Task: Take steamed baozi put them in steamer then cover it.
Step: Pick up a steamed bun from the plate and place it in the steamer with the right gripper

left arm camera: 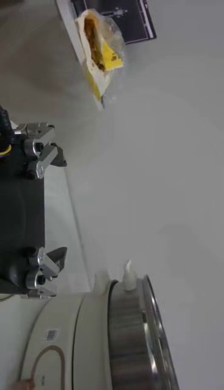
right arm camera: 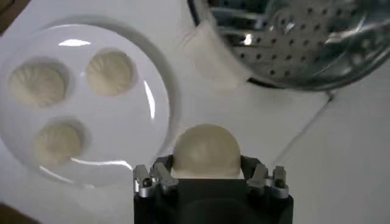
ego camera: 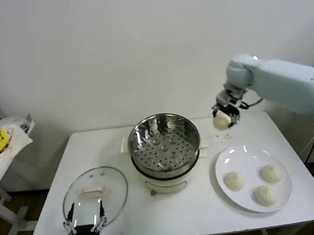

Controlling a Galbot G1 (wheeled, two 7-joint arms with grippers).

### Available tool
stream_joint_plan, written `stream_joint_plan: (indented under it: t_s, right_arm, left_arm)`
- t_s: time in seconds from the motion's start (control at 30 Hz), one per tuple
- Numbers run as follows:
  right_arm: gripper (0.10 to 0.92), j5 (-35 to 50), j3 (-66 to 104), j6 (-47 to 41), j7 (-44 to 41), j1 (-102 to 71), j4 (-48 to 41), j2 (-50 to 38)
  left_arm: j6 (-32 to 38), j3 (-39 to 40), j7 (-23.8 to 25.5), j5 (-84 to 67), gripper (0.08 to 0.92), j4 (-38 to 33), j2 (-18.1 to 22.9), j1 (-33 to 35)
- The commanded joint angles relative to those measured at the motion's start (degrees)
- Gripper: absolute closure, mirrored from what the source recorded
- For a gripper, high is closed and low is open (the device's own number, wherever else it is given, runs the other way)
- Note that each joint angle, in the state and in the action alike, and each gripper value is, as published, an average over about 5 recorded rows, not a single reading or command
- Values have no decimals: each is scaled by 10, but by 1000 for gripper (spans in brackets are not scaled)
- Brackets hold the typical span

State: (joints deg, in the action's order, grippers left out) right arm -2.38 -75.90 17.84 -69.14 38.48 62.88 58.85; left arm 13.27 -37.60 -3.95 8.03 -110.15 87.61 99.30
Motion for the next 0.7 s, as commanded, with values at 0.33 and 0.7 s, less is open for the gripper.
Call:
stream_joint_plan:
  t_s: [0.33, 0.7]
  right_arm:
    - [287, -223, 71, 194, 14, -31, -60, 240]
    - [287, -301, 101, 194, 19, -148, -128, 278]
  left_arm:
    - [-16, 12, -2, -3, 177, -10, -5, -1]
    - [-24, 9, -3, -7, 177, -15, -10, 1]
